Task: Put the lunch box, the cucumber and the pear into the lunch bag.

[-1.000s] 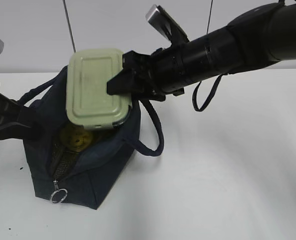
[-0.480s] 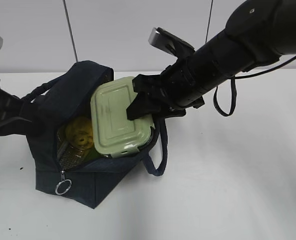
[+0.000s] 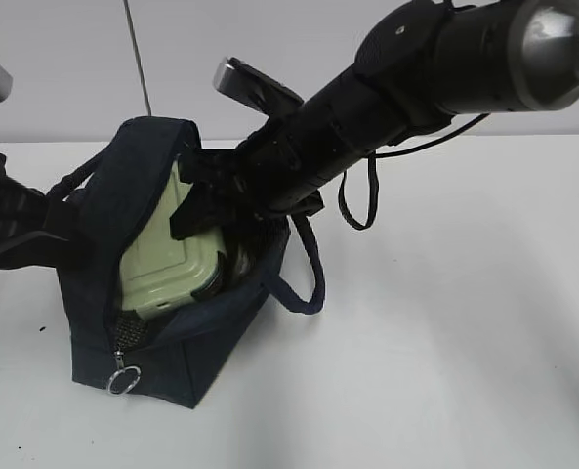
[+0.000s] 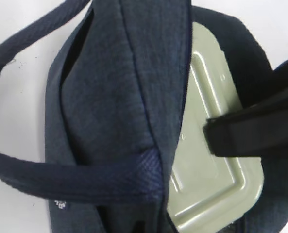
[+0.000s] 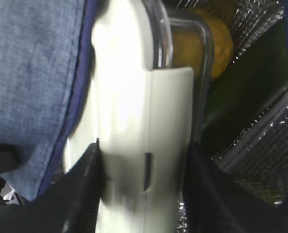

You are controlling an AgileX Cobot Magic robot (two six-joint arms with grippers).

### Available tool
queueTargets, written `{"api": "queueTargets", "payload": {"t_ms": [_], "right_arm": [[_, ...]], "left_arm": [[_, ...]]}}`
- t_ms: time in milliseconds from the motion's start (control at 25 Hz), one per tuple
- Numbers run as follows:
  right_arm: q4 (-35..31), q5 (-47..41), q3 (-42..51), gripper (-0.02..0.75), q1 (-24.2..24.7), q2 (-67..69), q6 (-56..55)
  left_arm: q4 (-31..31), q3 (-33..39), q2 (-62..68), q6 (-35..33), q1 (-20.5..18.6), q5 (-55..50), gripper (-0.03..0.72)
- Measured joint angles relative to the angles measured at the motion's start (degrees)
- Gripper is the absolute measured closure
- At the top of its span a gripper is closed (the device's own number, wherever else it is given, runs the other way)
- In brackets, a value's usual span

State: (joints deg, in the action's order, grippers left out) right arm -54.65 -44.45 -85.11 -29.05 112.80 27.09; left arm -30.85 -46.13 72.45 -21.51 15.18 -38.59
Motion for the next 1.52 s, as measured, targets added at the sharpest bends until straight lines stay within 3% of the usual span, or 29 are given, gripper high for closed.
{"api": "queueTargets", "payload": {"t_ms": [320,640,1000,1120,1280,1400,1520], "right_arm": [[-0.65,-3.53,-1.81,0.259,-0.09,0.47,3.98],[-0.25,-7.51,-5.90,0.238,0.03,0.47,4.34],[25.80,-11.39,-13.86,0.237,0.39,-3.69,-10.97],[30.83,-14.47,-14.04,0.237,0.39,-3.95,-14.93],[32.28,-17.55,-14.04,0.237,0.39,-1.17,-16.61],[32.62,-17.71,-14.04,0.279,0.39,1.71,-17.14],[32.62,-17.57,-14.04,0.489,0.39,3.55,-16.24]], "left_arm": [[-0.06,0.00,0.00,0.00,0.00,-0.79,0.704],[-0.13,0.00,0.00,0.00,0.11,-1.01,0.704],[-0.01,0.00,0.00,0.00,0.11,-0.90,0.704],[0.08,0.00,0.00,0.00,0.11,-0.86,0.704],[0.16,0.00,0.00,0.00,0.11,-0.86,0.704],[0.17,0.00,0.00,0.00,0.11,-0.86,0.704],[0.22,0.00,0.00,0.00,0.11,-0.91,0.704]]}}
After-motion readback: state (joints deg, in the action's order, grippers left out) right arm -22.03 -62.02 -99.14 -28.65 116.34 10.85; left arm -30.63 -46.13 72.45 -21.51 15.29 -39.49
